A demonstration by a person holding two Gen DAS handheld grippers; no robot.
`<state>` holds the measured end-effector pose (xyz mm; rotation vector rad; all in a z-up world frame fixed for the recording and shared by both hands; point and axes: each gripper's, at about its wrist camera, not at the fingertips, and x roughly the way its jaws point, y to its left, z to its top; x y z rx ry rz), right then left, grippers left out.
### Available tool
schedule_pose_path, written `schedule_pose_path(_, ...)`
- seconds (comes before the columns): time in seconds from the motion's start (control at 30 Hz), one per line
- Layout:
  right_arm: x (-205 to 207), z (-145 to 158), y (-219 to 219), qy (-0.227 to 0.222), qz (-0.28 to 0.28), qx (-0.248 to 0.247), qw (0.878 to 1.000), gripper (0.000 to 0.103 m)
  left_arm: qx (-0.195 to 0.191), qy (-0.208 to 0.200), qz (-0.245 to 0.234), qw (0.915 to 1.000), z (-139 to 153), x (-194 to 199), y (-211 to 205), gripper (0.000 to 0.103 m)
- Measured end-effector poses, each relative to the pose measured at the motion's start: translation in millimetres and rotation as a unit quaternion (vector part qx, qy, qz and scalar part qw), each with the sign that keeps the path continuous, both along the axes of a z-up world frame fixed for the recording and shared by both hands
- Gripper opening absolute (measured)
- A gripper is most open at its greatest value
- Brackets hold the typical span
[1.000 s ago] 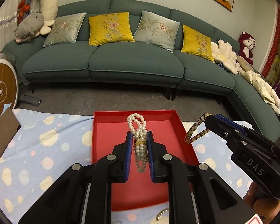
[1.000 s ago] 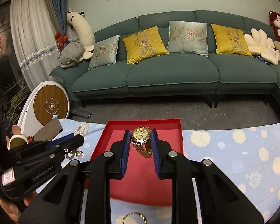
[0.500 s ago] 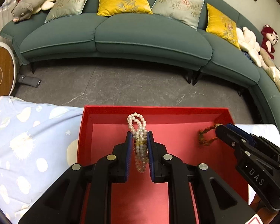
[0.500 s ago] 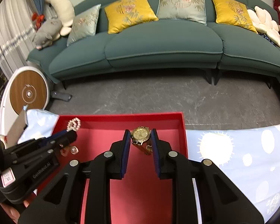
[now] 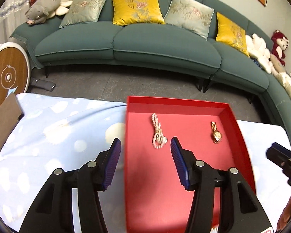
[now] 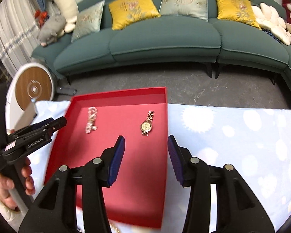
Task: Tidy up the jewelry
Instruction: 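Withdraw both open grippers from the red box back over the table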
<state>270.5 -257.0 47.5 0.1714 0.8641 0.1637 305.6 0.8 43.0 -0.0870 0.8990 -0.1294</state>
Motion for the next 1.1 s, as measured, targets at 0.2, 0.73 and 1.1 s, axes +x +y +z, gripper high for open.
schedule_pose_path(0.2,-106,37,-10,-0.058,-0.01,-0.004,0.998,0.056,0.012,-0.015,0.012,0.9997,26,-80,19,0.052)
schedule_pose_path(0.73,-238,-20,11,-0.032,0.003,-0.02,0.999,0.058,-0.013,0.034,0.02,0.9991,-29,-227,35,0.059)
schedule_pose_path(1.1,-231,-45,46,-0.024,0.058,-0.052,0.997,0.058,0.002,0.043,-0.006,0.9991,-52,-230,32,0.059)
